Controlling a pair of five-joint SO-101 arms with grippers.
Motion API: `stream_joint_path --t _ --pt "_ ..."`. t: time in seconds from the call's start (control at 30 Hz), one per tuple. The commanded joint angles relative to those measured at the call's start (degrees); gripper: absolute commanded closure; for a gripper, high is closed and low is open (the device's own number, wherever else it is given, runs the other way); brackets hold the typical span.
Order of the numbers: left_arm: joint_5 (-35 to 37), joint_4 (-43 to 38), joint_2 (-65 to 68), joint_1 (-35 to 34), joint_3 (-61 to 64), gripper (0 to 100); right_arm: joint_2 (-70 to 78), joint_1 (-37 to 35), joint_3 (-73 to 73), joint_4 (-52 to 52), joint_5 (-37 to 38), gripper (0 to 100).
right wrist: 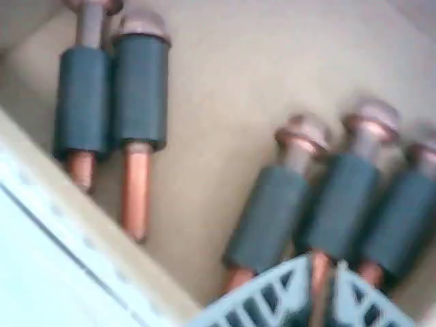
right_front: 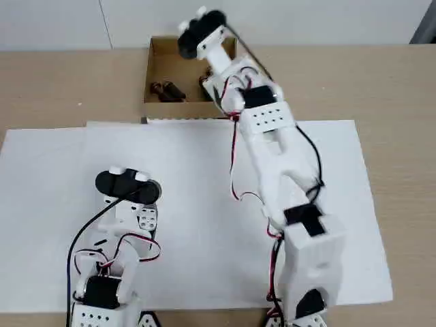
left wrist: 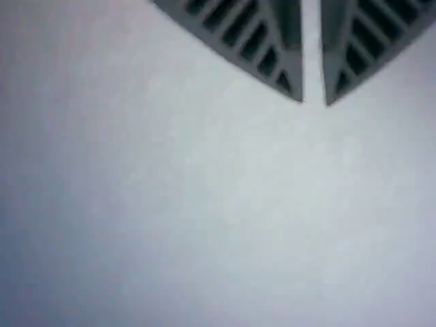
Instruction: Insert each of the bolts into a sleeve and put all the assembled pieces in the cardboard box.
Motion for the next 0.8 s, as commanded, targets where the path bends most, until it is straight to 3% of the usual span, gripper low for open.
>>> stream_joint_path --t 0.0,0.57,0.77 --pt "0.1 0.3 -0.5 -0.2 -0.2 99 -10.1 0.7 -3.1 6.5 -3.4 99.5" --pt "0.1 0.3 -0.5 -0.2 -0.2 99 -36.2 9.0 -2.7 44.4 -21.8 99.5" --pt "0.1 0.3 -0.5 -0.2 -0.2 99 -40.6 14.4 -0.2 46.5 -27.3 99.5"
